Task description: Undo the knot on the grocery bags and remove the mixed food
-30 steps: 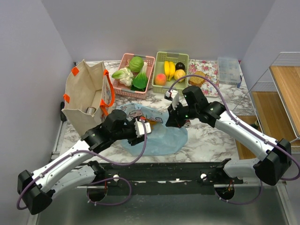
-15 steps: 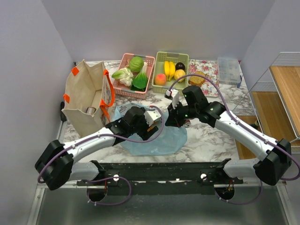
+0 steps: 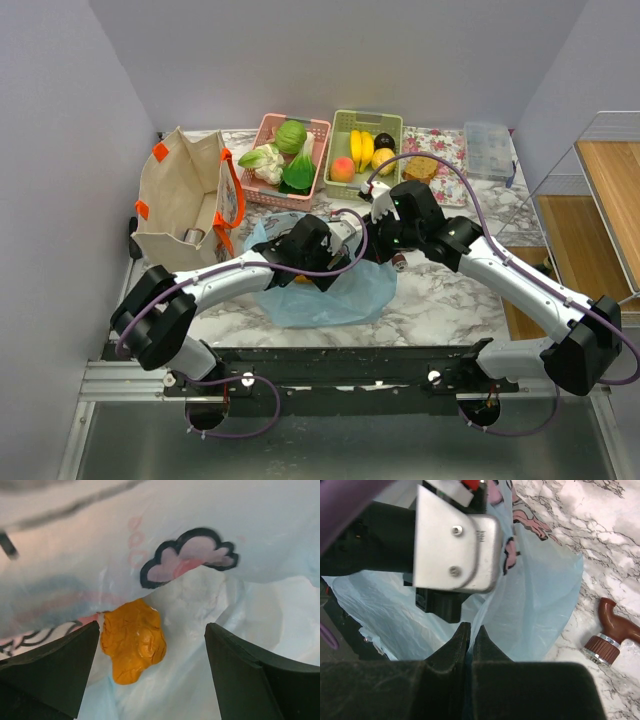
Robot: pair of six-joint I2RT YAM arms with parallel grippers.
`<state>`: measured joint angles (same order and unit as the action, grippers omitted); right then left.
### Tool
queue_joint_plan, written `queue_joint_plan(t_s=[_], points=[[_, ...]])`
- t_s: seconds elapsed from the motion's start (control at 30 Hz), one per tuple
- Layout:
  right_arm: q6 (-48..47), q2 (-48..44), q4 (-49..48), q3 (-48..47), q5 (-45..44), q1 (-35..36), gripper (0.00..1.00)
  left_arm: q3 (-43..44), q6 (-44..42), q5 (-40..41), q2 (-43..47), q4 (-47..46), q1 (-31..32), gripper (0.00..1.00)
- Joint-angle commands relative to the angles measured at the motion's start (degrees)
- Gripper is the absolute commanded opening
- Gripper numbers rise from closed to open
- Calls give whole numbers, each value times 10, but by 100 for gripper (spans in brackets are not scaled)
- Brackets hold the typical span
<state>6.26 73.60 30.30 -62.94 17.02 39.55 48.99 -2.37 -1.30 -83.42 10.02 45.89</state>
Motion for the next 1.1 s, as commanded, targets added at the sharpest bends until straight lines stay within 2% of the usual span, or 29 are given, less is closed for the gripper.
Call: queue_joint_plan(t_s=[0.0, 0.13, 0.3, 0.43, 0.53, 0.63, 0.7, 0.97, 1.07], points=[[11, 2, -11, -1, -9, -2, 1, 22, 66, 51, -51, 26, -2, 90], [6, 2, -2, 0, 1, -2, 1, 28, 93, 75, -93, 16, -20, 93], [-7, -2, 7, 4, 3, -2, 1, 39, 112, 40, -146, 13, -58, 93], [-18, 1, 11, 11, 10, -2, 1, 25, 106, -23, -148, 2, -53, 75], [-21, 5, 10, 8, -5, -2, 1, -6, 99, -43, -104, -16, -22, 58], [-26, 8, 9, 4, -27, -2, 1, -44, 98, -51, -40, -31, -6, 26], [-27, 9, 8, 3, -35, -3, 1, -62, 98, -55, -1, -32, -3, 18], [-26, 2, -1, 14, -19, -3, 1, -102, 28, -93, 136, -63, 16, 17], [-27, -3, -2, 15, -15, -3, 1, -113, -20, -144, 174, -79, 24, 17]])
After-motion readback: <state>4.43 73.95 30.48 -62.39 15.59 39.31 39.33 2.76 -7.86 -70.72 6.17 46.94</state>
